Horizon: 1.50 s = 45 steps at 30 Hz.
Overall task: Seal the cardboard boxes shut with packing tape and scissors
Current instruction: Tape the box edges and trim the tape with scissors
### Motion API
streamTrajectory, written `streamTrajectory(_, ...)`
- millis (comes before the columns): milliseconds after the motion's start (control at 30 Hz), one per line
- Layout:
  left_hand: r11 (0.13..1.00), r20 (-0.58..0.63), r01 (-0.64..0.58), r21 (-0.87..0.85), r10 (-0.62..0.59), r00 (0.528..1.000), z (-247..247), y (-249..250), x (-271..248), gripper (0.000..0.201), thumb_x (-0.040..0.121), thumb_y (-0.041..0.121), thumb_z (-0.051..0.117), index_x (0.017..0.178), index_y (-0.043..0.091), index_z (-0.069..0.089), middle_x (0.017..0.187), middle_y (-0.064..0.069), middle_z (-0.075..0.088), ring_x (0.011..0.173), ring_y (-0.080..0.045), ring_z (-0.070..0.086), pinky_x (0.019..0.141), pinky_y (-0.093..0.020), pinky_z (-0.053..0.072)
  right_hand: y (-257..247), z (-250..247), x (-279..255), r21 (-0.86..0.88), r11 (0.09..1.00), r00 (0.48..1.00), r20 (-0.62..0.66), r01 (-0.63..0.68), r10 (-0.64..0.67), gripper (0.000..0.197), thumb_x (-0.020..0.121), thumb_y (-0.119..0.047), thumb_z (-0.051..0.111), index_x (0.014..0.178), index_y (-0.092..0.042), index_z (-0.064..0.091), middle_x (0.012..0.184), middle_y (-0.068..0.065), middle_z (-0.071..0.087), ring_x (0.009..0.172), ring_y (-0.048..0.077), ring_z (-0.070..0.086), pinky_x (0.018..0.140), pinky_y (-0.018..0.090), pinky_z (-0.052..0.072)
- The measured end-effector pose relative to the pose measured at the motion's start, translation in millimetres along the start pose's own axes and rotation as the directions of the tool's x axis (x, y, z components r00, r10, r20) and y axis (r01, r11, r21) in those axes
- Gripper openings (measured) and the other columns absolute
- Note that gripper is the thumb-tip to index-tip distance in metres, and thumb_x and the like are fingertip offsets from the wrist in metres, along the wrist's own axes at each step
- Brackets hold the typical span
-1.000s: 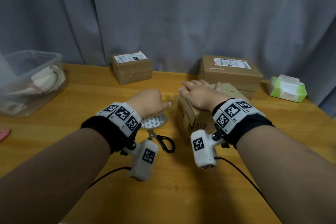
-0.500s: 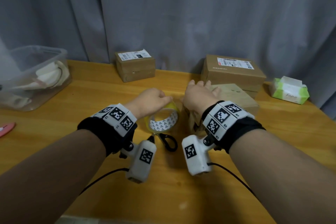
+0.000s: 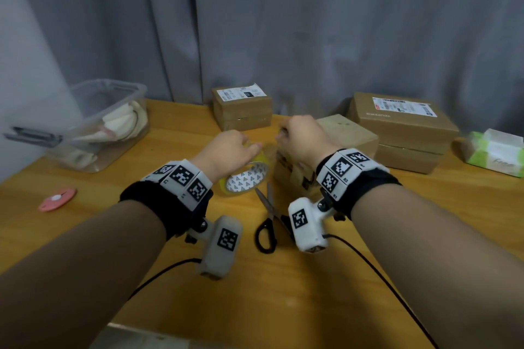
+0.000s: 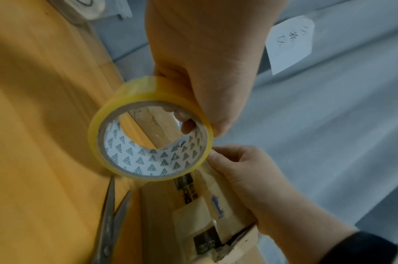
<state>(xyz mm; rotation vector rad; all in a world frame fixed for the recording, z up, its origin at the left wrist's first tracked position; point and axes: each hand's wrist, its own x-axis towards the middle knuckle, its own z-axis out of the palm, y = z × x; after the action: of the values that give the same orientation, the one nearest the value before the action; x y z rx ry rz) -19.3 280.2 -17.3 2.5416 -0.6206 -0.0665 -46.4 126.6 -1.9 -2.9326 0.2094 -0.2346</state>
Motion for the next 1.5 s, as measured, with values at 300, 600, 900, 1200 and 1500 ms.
streamTrajectory(300, 0.998, -0.018, -0.006, -0.065, 0.005, 1.000, 19.1, 5.1, 1.6, 0.038, 0.098, 0.038, 0.044, 0.100, 0.004, 0.061, 0.089, -0.011, 0.059, 0.087, -0.024, 0.054, 0.079, -0.033, 0.044, 9.1, 23.4, 1.1, -0.203, 0.973, 0.992, 0.031, -0.111, 0.119, 0.063, 0.101, -0.034, 0.039, 0.152, -0.006, 0.016, 0.158, 0.010, 0.020, 0.145, 0.026, 0.020, 0.117, 0.042, 0.018)
streamTrajectory(600, 0.997, -0.009, 0.006, -0.082, -0.007, 1.000, 22.2, 5.1, 4.0, 0.051, 0.099, 0.039, 0.042, 0.123, -0.004, 0.055, 0.122, -0.018, 0.060, 0.115, -0.030, 0.054, 0.090, -0.031, 0.042, 9.5, 29.5, 2.0, -0.200, 0.975, 0.996, -0.031, -0.092, 0.087, 0.050, 0.104, -0.019, 0.024, 0.150, -0.003, 0.017, 0.156, 0.014, 0.023, 0.143, 0.029, 0.022, 0.118, 0.038, 0.019)
streamTrajectory(900, 0.986, 0.005, 0.011, -0.168, -0.010, 1.000, 23.9, -1.7, 4.7, 0.043, 0.096, 0.043, 0.046, 0.079, 0.005, 0.054, 0.071, -0.008, 0.054, 0.074, -0.025, 0.053, 0.067, -0.032, 0.039, 30.4, 2.5, -12.0, 0.267, 0.958, 0.979, -0.195, 0.106, -0.054, 0.035, 0.100, -0.024, 0.043, 0.128, -0.008, 0.058, 0.128, 0.012, 0.059, 0.121, 0.026, 0.051, 0.101, 0.034, 0.039)
streamTrajectory(1200, 0.980, -0.037, 0.017, -0.196, -0.025, 0.999, 16.8, 4.2, -7.3, 0.047, 0.096, 0.040, 0.048, 0.060, 0.013, 0.034, 0.057, -0.003, 0.036, 0.054, -0.019, 0.036, 0.054, -0.032, 0.028, -1.2, 26.8, -86.4, 0.080, 0.986, 0.926, 0.341, 0.145, -0.164, 0.040, 0.087, -0.037, 0.066, 0.061, -0.016, 0.046, 0.058, -0.001, 0.050, 0.051, 0.011, 0.048, 0.049, 0.026, 0.042)
streamTrajectory(1500, 0.982, -0.024, 0.010, -0.190, -0.015, 1.000, 10.7, 9.0, -12.6, 0.046, 0.095, 0.039, 0.050, 0.059, 0.013, 0.038, 0.059, -0.007, 0.040, 0.055, -0.021, 0.039, 0.051, -0.030, 0.029, 15.2, 33.3, -83.5, -0.256, 0.964, 0.888, 0.457, 0.066, 0.061, 0.043, 0.078, -0.024, 0.072, 0.114, -0.008, 0.054, 0.099, 0.010, 0.062, 0.083, 0.025, 0.062, 0.068, 0.035, 0.055)
